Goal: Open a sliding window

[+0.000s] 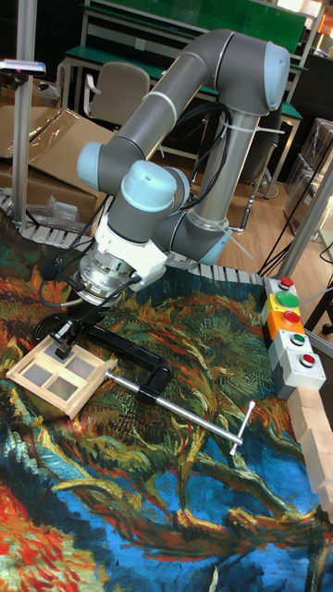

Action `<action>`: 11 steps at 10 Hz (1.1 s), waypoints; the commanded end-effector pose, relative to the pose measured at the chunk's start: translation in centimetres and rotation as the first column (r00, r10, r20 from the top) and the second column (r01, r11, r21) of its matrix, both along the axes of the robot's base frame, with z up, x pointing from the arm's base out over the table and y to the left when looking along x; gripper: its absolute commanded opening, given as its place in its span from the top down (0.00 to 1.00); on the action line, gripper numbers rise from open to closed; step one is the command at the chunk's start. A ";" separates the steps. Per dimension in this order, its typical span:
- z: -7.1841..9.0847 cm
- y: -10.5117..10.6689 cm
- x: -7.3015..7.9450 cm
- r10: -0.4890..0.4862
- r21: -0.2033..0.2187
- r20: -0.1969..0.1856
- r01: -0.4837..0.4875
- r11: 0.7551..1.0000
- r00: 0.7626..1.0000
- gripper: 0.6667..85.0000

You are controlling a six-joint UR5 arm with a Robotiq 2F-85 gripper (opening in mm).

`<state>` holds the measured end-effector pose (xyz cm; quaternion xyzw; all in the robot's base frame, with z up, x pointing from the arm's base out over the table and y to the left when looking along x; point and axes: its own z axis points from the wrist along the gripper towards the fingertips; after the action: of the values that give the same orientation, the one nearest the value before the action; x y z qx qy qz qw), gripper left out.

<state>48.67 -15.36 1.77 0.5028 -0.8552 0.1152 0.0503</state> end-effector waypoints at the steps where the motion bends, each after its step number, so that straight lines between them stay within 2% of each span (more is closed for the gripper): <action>1: 0.0 0.2 0.1 0.000 0.009 0.007 0.000 1.000 1.000 0.99; 11: -0.1 0.3 0.3 0.029 0.004 0.014 -0.029 1.000 0.999 0.99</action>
<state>48.94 -15.15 1.66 0.5151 -0.8474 0.1204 0.0458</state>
